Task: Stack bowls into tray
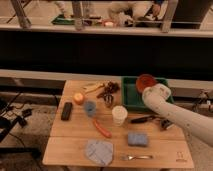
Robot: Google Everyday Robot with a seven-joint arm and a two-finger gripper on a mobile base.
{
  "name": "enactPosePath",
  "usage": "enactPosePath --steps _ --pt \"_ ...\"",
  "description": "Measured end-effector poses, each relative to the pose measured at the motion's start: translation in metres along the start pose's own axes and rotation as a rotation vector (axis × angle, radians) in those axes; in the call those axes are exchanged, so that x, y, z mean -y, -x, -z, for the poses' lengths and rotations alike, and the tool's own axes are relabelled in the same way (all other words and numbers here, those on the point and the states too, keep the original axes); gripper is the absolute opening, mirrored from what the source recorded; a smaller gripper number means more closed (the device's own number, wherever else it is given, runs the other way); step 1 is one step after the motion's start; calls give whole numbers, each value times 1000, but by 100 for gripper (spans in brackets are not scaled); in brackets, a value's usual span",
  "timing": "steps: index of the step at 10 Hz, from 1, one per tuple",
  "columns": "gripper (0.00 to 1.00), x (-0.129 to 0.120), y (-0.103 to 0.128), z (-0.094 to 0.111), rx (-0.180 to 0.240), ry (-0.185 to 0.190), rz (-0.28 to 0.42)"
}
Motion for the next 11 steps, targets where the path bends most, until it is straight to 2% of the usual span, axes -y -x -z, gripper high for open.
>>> enactPosePath --steps 9,10,11 --pt "2 0 0 0 0 1 0" --pt "7 0 0 0 0 1 0" --pt "18 0 0 0 0 1 0"
